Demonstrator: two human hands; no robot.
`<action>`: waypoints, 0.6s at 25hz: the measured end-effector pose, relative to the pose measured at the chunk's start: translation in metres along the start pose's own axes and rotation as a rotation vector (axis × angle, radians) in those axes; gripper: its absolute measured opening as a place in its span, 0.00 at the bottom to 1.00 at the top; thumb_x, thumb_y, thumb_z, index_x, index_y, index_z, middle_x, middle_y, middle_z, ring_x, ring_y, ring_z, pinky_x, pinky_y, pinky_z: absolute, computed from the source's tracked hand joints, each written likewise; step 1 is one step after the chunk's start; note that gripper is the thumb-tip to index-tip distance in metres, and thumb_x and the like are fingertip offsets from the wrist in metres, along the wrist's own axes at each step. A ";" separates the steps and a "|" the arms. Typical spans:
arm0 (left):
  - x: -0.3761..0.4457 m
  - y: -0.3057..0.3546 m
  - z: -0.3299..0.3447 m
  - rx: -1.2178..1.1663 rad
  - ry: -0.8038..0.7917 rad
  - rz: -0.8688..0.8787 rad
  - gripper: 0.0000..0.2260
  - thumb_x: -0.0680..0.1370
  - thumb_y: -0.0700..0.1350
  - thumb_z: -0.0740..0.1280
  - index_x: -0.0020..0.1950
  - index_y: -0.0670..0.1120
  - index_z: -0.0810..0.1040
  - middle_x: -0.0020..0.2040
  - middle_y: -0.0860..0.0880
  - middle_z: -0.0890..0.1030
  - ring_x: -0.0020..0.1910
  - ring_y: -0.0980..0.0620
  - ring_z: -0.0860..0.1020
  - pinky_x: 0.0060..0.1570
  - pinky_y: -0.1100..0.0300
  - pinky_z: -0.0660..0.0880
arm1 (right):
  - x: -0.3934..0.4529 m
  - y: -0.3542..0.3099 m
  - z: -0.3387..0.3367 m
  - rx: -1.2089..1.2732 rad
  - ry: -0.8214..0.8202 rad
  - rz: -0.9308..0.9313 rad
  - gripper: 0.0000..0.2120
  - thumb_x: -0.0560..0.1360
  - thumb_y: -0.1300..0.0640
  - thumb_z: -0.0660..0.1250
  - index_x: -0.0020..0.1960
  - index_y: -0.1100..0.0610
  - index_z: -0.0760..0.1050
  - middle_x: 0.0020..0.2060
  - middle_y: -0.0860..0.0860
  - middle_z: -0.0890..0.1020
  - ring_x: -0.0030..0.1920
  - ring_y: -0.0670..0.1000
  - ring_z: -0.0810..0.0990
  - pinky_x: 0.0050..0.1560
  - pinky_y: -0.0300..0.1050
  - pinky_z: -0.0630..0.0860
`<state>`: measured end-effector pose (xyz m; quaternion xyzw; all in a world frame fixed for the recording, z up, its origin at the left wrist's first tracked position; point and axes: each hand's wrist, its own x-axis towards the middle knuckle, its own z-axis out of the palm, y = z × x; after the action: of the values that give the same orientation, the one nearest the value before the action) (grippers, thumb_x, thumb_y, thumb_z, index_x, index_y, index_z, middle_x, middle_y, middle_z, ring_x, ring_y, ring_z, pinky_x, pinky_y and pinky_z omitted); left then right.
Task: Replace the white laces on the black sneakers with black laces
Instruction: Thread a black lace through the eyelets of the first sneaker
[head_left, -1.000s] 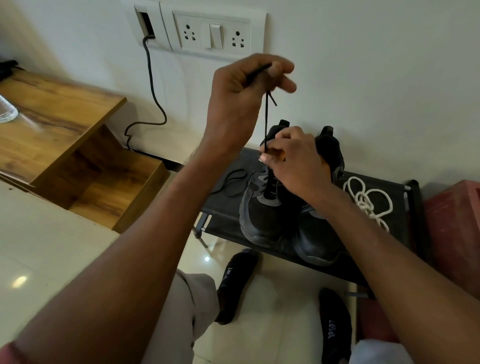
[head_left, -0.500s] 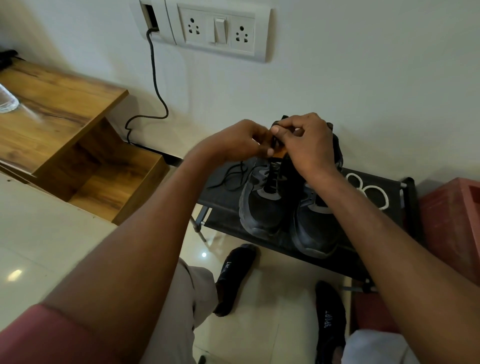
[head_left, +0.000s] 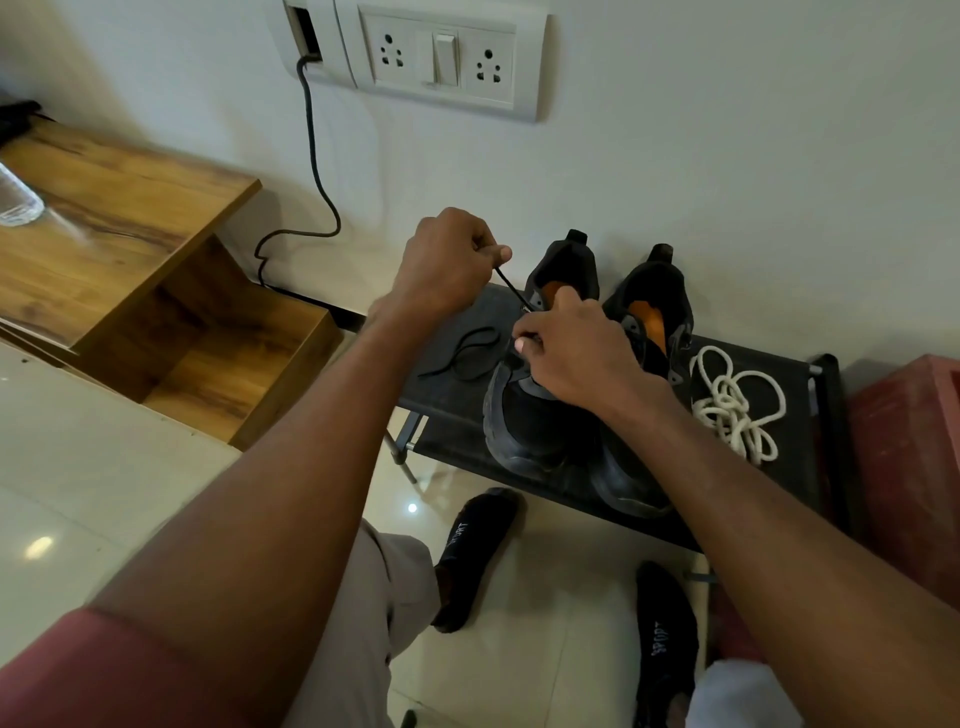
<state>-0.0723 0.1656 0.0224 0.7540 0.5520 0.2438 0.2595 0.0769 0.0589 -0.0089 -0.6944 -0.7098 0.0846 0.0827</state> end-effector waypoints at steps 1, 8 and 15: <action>0.000 -0.001 0.000 0.005 0.002 0.004 0.09 0.79 0.51 0.73 0.46 0.45 0.85 0.40 0.49 0.84 0.42 0.50 0.82 0.46 0.54 0.81 | 0.000 -0.003 0.000 -0.016 0.007 0.004 0.14 0.85 0.45 0.61 0.64 0.47 0.80 0.56 0.54 0.74 0.55 0.56 0.77 0.57 0.56 0.79; -0.003 -0.003 0.007 0.054 -0.196 -0.077 0.10 0.74 0.59 0.72 0.44 0.53 0.84 0.43 0.50 0.85 0.49 0.46 0.83 0.56 0.45 0.79 | -0.007 0.000 -0.019 0.171 0.084 0.138 0.07 0.78 0.50 0.75 0.50 0.49 0.78 0.42 0.48 0.82 0.44 0.52 0.82 0.49 0.54 0.82; -0.009 0.018 0.012 0.029 -0.153 -0.012 0.07 0.79 0.53 0.71 0.50 0.51 0.84 0.50 0.49 0.84 0.52 0.47 0.82 0.57 0.44 0.79 | -0.011 0.015 -0.019 0.024 0.065 0.132 0.05 0.78 0.53 0.72 0.52 0.53 0.82 0.43 0.51 0.84 0.42 0.52 0.83 0.42 0.46 0.79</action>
<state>-0.0546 0.1505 0.0249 0.7709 0.5383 0.1762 0.2915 0.0963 0.0484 0.0055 -0.7411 -0.6582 0.0758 0.1084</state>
